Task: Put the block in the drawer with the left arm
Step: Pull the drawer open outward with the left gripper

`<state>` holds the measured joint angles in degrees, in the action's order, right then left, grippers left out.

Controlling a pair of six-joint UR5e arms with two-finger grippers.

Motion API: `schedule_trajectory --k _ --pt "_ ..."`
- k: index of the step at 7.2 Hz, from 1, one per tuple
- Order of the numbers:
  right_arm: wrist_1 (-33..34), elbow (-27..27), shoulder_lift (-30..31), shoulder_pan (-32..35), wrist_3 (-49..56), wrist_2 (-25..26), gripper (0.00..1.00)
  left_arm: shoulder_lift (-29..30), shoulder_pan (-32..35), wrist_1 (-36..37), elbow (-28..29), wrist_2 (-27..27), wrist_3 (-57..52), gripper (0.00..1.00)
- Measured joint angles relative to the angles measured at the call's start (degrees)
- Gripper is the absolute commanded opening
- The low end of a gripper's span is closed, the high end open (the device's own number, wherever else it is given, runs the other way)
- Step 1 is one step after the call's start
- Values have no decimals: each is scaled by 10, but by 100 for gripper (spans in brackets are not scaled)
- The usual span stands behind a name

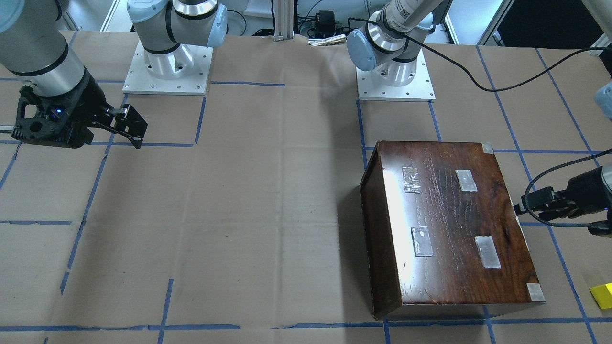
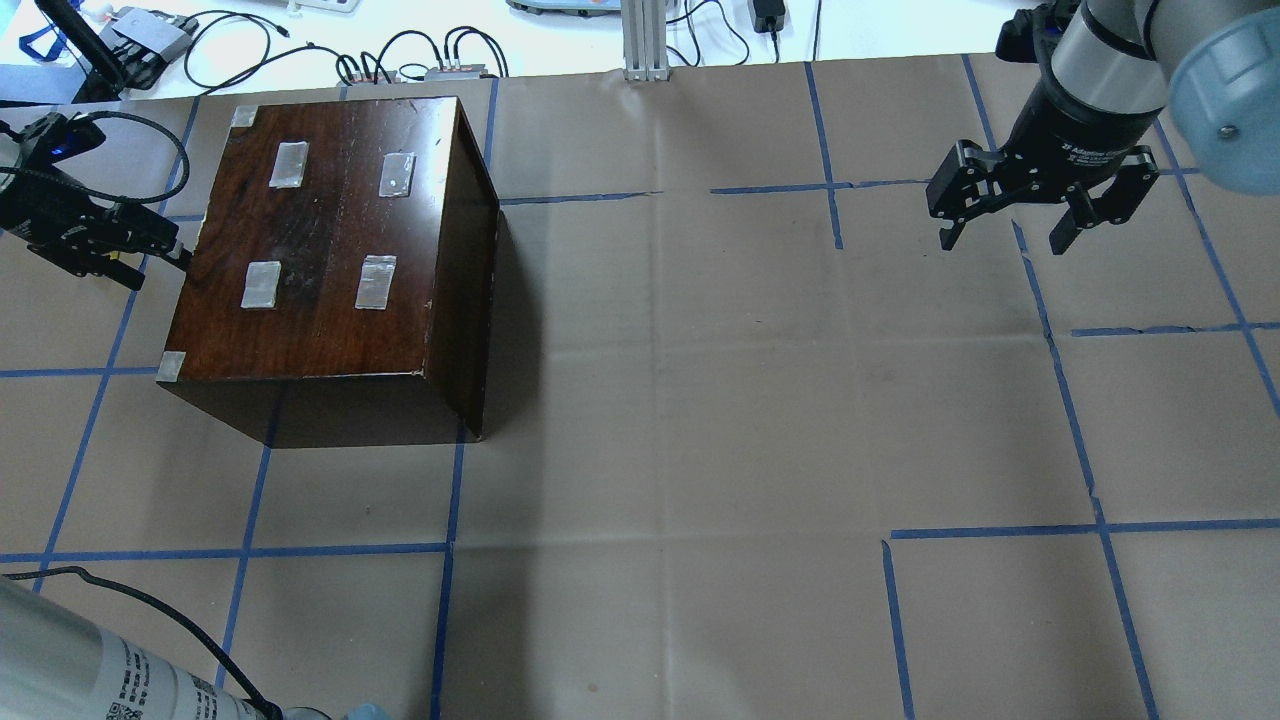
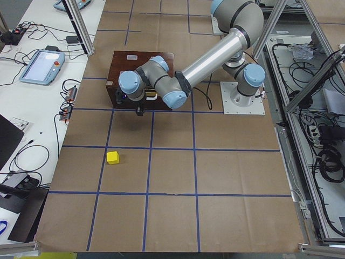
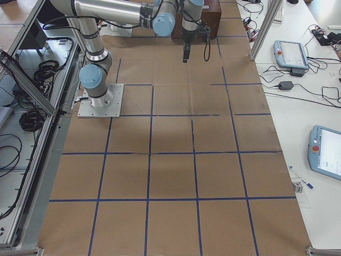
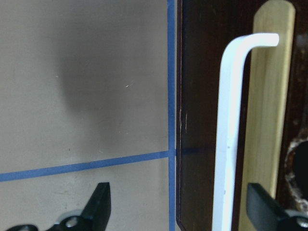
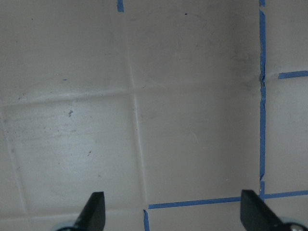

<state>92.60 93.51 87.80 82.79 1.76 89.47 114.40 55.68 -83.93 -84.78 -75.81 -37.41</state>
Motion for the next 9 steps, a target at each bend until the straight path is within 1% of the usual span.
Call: schedule_trajectory --k 4,9 --pt "0 0 0 0 0 0 100 16 4 15 5 1 2 98" --pt "0 0 0 0 0 0 100 18 -1 29 11 -5 -3 98"
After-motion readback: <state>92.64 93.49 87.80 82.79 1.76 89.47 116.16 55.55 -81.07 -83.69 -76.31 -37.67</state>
